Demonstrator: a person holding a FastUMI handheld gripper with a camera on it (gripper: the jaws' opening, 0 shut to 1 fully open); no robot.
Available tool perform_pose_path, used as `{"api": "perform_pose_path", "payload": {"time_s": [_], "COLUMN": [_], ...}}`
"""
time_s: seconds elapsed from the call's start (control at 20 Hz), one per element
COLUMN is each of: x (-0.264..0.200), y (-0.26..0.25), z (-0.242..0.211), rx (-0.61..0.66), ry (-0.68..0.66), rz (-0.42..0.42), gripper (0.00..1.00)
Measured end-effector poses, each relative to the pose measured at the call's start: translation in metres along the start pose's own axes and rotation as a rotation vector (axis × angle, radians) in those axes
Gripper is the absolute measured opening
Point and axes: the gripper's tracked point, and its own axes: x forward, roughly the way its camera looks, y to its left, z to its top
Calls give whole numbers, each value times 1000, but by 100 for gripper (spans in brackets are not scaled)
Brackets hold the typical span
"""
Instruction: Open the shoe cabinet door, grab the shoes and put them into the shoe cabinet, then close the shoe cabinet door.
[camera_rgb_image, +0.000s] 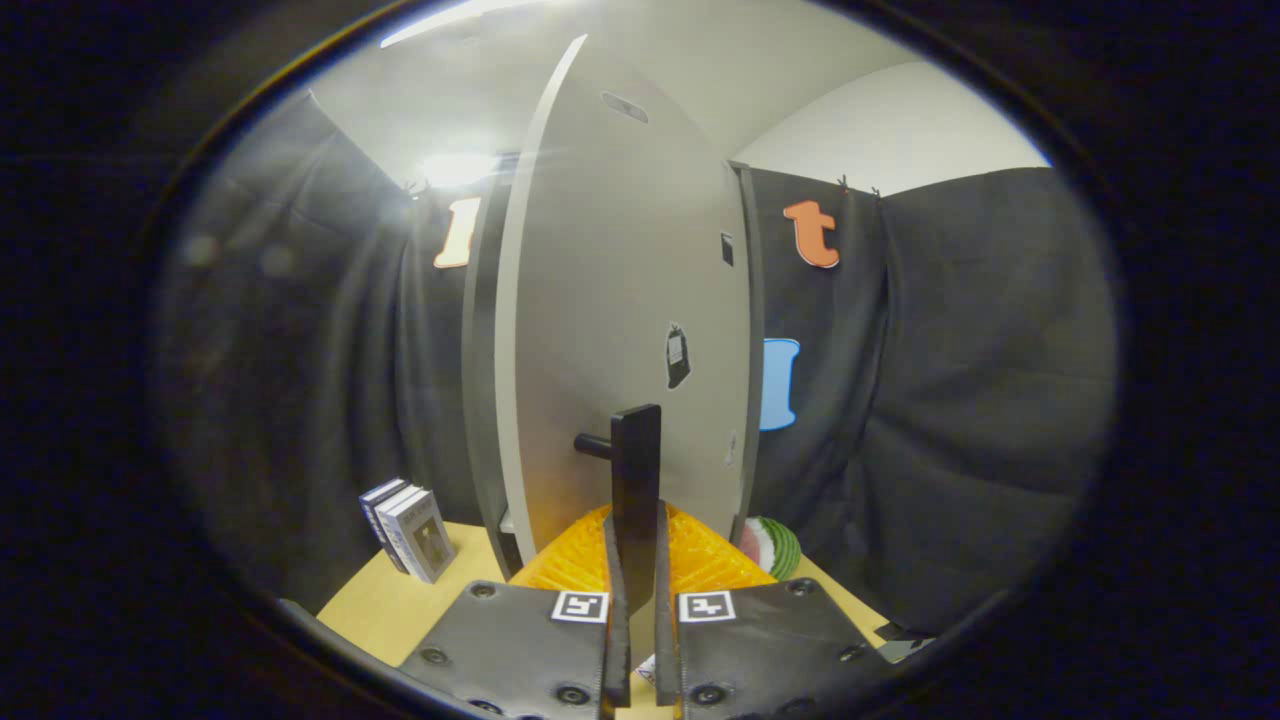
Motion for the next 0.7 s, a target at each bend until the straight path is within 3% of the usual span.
{"api": "perform_pose_path", "payload": {"time_s": [0.7], "x": [-48], "y": [-145], "z": [4], "rx": [27], "ry": [-5], "rz": [-313], "gripper": [6]}}
